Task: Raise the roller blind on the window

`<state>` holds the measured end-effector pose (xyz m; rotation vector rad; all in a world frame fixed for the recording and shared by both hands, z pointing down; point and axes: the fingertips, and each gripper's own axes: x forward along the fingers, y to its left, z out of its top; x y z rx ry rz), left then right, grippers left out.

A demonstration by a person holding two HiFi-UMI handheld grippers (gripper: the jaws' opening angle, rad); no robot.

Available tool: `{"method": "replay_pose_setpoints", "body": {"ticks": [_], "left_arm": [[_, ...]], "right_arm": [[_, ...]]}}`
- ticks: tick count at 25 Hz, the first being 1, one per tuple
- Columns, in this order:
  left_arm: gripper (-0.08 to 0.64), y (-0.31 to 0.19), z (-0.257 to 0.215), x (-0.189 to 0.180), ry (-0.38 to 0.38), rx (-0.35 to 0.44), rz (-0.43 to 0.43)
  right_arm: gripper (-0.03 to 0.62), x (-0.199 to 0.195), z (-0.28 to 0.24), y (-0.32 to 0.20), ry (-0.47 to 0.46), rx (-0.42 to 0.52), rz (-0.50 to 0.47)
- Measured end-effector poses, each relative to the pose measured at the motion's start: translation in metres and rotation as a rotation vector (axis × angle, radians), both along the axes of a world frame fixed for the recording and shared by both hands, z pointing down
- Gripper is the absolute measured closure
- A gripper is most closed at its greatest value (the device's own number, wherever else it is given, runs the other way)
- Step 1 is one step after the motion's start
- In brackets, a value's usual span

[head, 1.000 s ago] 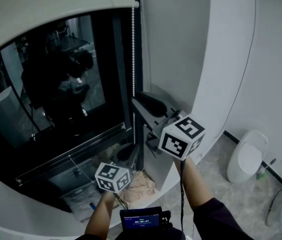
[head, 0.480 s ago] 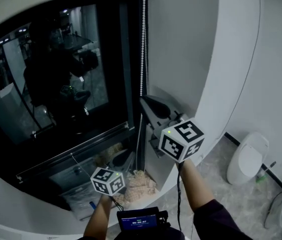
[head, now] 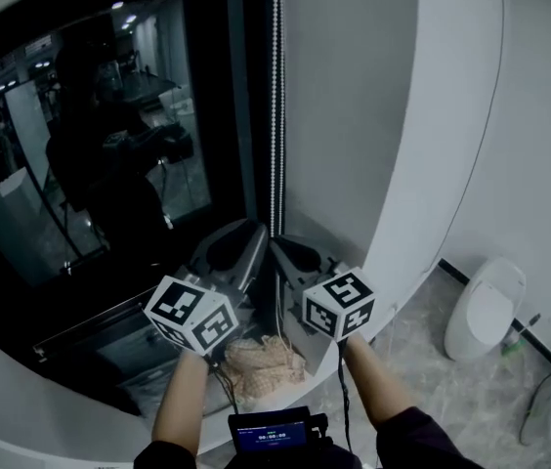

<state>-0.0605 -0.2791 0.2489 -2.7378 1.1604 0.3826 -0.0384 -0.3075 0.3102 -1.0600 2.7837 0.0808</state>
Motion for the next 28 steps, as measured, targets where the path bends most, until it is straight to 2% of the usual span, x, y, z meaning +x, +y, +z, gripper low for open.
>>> {"method": "replay_pose_setpoints", "body": {"ticks": [3,9,12,16,19,22,25,28], "left_arm": [[0.543,-0.007,-0.022,0.010,-0.031,0.041,-0.023],[0.543,-0.018,-0.044,0.012,-0.033,0.042,-0.030],[0.545,-0.020,-0.040,0.008,-0.029,0.030,-0.050],[0.546,-0.018,-0.028,0.011,-0.033,0.003,-0.029],[0.546,-0.019,-0.014,0.004,-0.034,-0.016,-0.046],[0.546,-0.025,0.013,-0.005,-0.055,-0.062,-0.069],[0.546,-0.034,0.050,-0.006,-0.059,-0.135,-0.068],[0.546,-0.035,0.088,-0.001,-0.078,-0.190,-0.067]], "right_arm": [[0.572,-0.006,0.023,0.006,0.033,-0.014,0.004],[0.572,-0.014,0.049,0.019,0.043,-0.045,-0.008],[0.572,-0.018,0.060,0.025,0.031,-0.066,-0.027],[0.572,-0.017,0.071,0.029,0.010,-0.103,-0.051],[0.572,-0.008,0.079,0.030,0.001,-0.096,-0.040],[0.569,0.000,0.059,0.033,-0.069,-0.075,-0.058],[0.545,0.008,0.008,0.032,-0.133,-0.007,-0.070],[0.534,0.010,-0.045,0.025,-0.150,0.068,-0.072]]}}
